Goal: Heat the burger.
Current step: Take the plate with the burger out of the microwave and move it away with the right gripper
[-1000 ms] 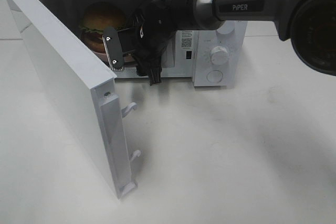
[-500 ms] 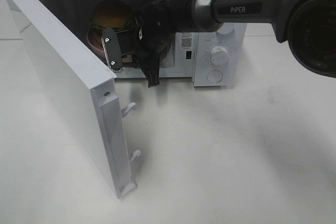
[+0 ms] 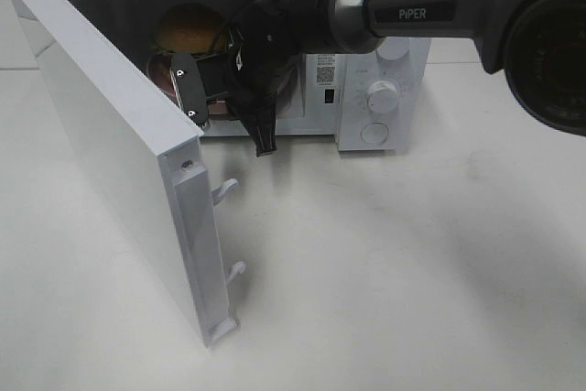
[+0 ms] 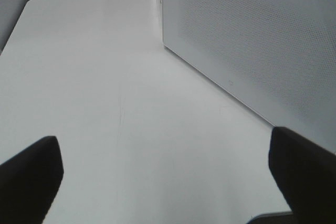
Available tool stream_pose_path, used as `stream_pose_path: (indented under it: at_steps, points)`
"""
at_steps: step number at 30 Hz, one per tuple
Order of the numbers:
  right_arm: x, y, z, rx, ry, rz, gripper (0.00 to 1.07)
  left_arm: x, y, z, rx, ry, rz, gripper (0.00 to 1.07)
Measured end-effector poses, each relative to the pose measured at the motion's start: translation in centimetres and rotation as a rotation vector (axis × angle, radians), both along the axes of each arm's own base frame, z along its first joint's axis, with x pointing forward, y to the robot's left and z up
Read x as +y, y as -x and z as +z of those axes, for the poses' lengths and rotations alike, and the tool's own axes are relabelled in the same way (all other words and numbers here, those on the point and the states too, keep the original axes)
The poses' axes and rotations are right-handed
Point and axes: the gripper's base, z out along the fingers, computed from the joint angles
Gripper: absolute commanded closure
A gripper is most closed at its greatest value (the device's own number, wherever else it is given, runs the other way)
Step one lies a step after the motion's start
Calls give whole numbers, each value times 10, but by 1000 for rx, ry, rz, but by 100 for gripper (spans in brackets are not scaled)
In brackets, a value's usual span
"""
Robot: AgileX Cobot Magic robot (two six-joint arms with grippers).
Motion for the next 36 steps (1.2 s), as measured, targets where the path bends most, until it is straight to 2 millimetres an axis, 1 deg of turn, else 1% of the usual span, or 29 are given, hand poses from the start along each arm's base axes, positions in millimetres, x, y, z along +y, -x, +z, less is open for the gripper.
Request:
stream_pose_path:
  at_steps: [2, 3, 8, 11, 15, 19, 21, 23, 24, 27, 29, 30, 32, 36]
  points:
    - [-1, 2, 1, 1, 12, 10, 107, 0, 0, 0, 0, 0, 0, 7]
    - [-4, 6, 6, -4, 22, 31, 107, 0, 0, 0, 0, 0, 0, 7]
    - [-11, 16, 9, -2, 58, 76, 107, 0, 0, 0, 0, 0, 0, 7]
    - [-17, 25, 16, -7, 72, 108, 107, 0, 0, 0, 0, 0, 0, 7]
    - [-21, 33, 19, 1, 79, 140, 107, 0, 0, 0, 0, 0, 0, 7]
    - [-24, 35, 25, -2, 78, 161, 107, 0, 0, 0, 0, 0, 0, 7]
    - [-33, 36, 35, -13, 68, 170, 107, 0, 0, 0, 0, 0, 0, 7]
    - [-35, 37, 37, -19, 70, 174, 107, 0, 0, 0, 0, 0, 0, 7]
    - [-41, 37, 42, -31, 77, 182, 107, 0, 0, 0, 0, 0, 0, 7]
    - [-43, 38, 44, -35, 73, 184, 107, 0, 0, 0, 0, 0, 0, 7]
    - [-47, 45, 46, -29, 74, 203, 107, 0, 0, 0, 0, 0, 0, 7]
    - [-47, 45, 46, -29, 74, 203, 107, 0, 0, 0, 0, 0, 0, 7]
    - [-54, 52, 50, -31, 83, 226, 107, 0, 0, 0, 0, 0, 0, 7]
    - [-58, 59, 52, -30, 85, 234, 107, 0, 0, 0, 0, 0, 0, 7]
